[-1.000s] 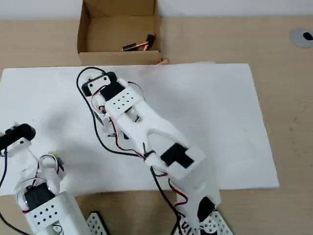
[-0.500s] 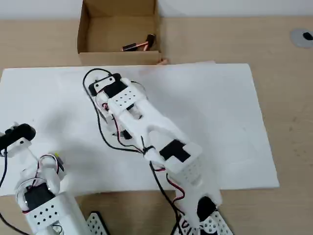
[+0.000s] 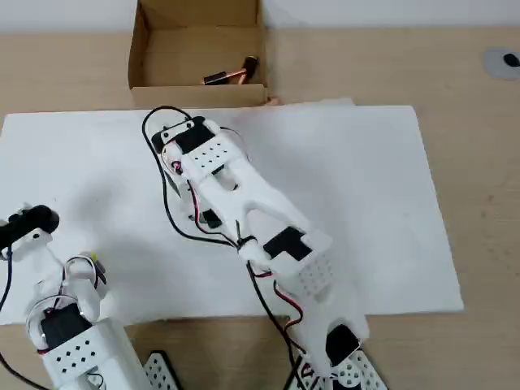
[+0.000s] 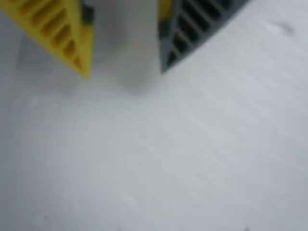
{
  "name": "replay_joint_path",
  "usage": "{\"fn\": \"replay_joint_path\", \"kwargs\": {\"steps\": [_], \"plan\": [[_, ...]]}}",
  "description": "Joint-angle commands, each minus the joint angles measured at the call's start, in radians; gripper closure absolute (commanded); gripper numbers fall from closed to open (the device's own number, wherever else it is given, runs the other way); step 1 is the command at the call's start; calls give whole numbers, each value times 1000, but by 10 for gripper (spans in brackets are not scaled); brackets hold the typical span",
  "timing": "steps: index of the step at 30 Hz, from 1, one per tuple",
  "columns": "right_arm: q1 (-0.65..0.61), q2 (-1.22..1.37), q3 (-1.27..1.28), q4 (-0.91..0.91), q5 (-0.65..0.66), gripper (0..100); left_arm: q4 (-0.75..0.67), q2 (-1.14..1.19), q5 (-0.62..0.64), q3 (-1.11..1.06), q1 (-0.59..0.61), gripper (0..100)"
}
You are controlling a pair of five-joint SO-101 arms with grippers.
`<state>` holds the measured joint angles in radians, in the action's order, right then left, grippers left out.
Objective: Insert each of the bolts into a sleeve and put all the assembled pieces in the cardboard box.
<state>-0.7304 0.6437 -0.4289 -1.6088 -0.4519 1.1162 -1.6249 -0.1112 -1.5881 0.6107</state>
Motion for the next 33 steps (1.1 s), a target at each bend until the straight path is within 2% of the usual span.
{"fn": "replay_joint_path", "kwargs": {"steps": [1,6,9,12,15,17,19,21,25,28,33], "plan": [[42,-19,-157,-49,11,988,5,-10,0,21,-11,895],[96,-79,-475,-129,81,988,9,-10,-2,21,-2,896],[116,-116,-644,-144,106,988,64,-10,-12,38,2,896],[160,-125,-740,-144,107,988,123,-7,-198,117,37,896],[217,-125,-746,-144,107,988,126,-8,-419,244,-2,896],[243,-125,-739,-144,107,988,31,-7,-511,315,-58,896],[259,-127,-745,-146,104,988,-92,1,-543,359,-144,896],[272,-130,-748,-144,104,988,-181,7,-496,370,-242,896],[325,-130,-748,-144,103,988,-210,160,-315,356,-445,895],[357,-130,-748,-144,103,988,-259,398,-164,448,-548,896],[389,-150,-748,-144,103,988,-313,852,-118,707,-626,896]]}}
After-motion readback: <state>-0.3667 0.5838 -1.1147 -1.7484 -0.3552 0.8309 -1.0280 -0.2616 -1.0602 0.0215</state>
